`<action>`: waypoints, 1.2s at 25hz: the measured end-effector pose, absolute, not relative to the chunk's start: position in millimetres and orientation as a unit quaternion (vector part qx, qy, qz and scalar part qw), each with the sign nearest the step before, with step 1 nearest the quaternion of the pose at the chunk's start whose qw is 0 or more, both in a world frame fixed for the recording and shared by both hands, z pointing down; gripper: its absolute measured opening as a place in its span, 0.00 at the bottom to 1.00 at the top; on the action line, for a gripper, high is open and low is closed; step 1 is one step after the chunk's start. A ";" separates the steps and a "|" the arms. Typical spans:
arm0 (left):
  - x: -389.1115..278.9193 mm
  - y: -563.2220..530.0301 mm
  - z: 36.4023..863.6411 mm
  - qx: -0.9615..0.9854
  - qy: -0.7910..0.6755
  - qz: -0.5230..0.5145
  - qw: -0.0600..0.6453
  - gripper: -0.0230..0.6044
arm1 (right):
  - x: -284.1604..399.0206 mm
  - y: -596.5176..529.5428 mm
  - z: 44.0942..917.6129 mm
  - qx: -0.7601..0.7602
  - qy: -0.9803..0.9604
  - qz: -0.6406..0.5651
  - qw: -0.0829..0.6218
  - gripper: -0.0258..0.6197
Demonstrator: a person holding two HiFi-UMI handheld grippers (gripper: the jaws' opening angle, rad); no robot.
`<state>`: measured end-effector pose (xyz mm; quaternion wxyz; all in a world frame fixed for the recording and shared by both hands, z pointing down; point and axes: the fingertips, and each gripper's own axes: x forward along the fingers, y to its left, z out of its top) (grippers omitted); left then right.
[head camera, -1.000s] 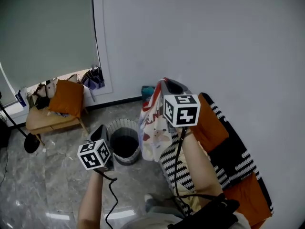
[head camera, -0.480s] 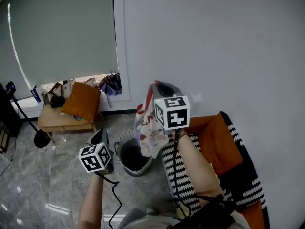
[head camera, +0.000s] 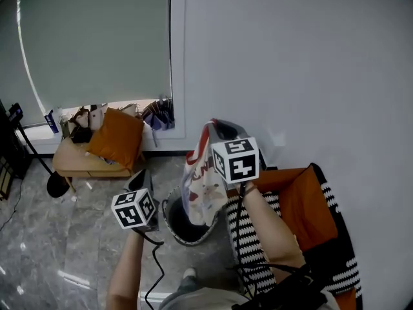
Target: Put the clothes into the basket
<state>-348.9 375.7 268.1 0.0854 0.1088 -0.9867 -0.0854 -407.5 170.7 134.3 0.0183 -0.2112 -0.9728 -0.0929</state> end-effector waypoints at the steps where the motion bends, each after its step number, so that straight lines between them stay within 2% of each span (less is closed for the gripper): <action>1: -354.2 376.9 268.7 0.112 -0.987 -0.083 0.085 0.03 | -410.6 175.2 138.0 -0.214 -0.972 -0.094 0.020 0.09; 19: -387.7 405.0 366.0 0.094 -0.976 -0.094 0.170 0.03 | -460.8 214.4 298.4 -0.232 -0.957 -0.077 0.157 0.09; 30: -400.5 406.0 465.8 0.101 -0.957 -0.089 0.258 0.03 | -471.9 222.5 467.1 -0.222 -0.927 -0.044 0.300 0.09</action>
